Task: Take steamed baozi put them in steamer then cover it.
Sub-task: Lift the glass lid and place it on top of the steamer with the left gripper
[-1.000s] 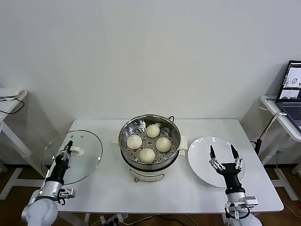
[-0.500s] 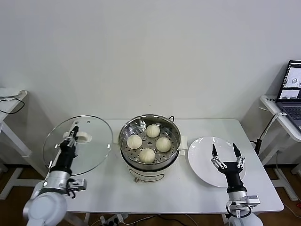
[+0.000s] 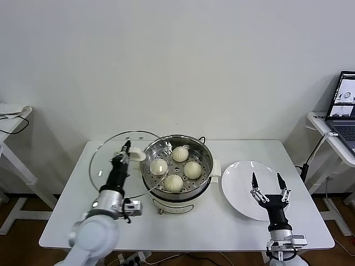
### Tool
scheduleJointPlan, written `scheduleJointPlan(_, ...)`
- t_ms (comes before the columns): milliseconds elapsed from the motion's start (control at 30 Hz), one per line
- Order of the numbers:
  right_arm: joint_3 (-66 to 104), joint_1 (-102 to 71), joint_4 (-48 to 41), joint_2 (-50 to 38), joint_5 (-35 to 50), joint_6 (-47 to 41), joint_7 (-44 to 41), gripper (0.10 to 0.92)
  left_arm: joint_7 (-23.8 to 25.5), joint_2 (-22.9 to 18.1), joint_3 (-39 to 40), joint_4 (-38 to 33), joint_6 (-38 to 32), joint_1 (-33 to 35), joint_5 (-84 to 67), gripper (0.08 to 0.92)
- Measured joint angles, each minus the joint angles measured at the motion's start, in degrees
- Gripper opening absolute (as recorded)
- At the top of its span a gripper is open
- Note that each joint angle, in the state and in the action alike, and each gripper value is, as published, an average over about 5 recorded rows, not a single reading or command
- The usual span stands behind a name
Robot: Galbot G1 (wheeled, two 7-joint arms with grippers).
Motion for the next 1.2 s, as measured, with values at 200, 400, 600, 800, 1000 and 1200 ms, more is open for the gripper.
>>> scheduleJointPlan(200, 0.3, -0.6, 0.1, 0.8, -0.8, 0.1, 0.1, 0.823, 1.6, -1.0, 7.6, 2.3, 4.2, -5.8, 1.0, 0.19)
scheduleJointPlan(400, 0.3, -0.7, 0.1, 1.4, -1.6, 0.1, 0.2, 0.823, 2.6, -2.9, 13.2, 5.3, 6.9, -10.3, 2.3, 0.19)
scheduleJointPlan(600, 0.2, -0.9, 0.0, 1.7, -2.4, 0.1, 0.2, 0.823, 3.1, -5.8, 16.9, 8.8, 8.5, -13.6, 4.1, 0.19)
scheduleJointPlan(800, 0.2, -1.0, -0.4, 2.0, -2.9, 0.1, 0.2, 0.823, 3.4, -8.8, 18.7, 12.2, 9.5, -16.0, 5.6, 0.19)
scheduleJointPlan(1000, 0.2, -1.0, -0.7, 2.2, -3.3, 0.2, 0.2, 0.823, 3.4, -11.5, 19.2, 15.5, 9.7, -17.2, 7.1, 0.19)
scheduleJointPlan(1200, 0.3, -0.9, -0.8, 2.3, -3.5, 0.2, 0.2, 0.823, 3.3, -13.6, 19.2, 18.2, 9.7, -17.7, 8.5, 0.19)
